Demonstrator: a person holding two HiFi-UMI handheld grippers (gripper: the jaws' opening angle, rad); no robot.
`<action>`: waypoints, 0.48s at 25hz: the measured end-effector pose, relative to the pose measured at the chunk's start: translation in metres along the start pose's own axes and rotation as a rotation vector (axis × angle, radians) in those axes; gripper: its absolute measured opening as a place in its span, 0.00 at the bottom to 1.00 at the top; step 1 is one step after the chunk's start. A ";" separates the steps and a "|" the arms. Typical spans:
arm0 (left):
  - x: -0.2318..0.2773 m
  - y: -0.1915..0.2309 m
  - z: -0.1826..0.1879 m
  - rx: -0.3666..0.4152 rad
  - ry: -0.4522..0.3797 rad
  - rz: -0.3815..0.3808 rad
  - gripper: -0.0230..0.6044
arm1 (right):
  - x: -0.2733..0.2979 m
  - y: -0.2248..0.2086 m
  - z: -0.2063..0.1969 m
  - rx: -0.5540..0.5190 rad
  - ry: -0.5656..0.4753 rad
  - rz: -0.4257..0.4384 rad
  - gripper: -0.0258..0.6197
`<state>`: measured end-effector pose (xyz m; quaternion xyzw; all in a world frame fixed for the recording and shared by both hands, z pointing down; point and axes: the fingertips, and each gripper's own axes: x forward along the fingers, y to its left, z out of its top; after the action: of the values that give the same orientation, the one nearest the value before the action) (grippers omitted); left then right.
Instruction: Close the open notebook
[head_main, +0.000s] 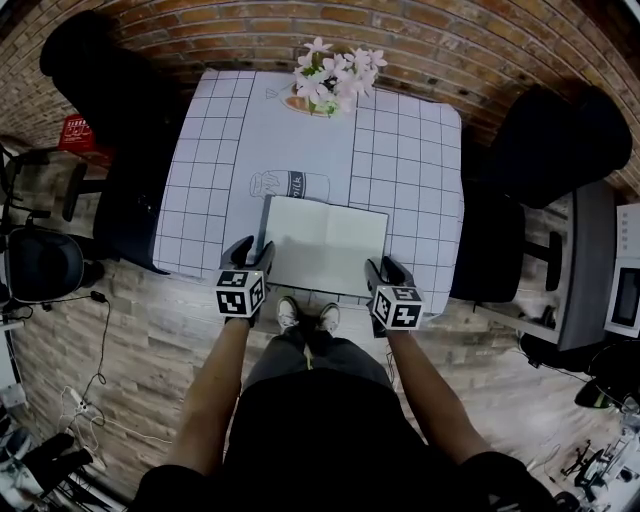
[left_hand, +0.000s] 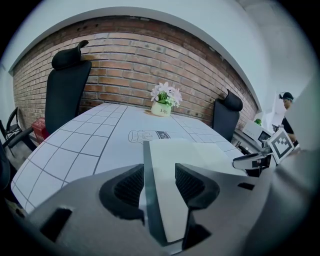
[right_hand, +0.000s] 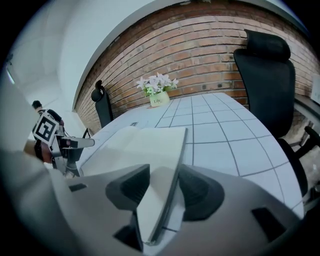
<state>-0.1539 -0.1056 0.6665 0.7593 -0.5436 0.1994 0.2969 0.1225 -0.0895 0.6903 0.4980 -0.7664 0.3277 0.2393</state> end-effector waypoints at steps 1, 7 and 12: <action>0.001 0.000 -0.001 -0.004 0.002 0.000 0.33 | 0.000 0.001 0.000 0.007 0.001 0.006 0.33; 0.005 -0.002 -0.012 -0.045 0.034 -0.005 0.34 | 0.001 0.004 0.000 0.015 0.000 0.034 0.36; 0.008 0.001 -0.022 -0.057 0.072 0.019 0.40 | 0.000 0.005 0.000 0.025 0.001 0.058 0.36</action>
<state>-0.1523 -0.0967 0.6879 0.7377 -0.5451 0.2138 0.3362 0.1177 -0.0883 0.6887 0.4784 -0.7761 0.3446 0.2237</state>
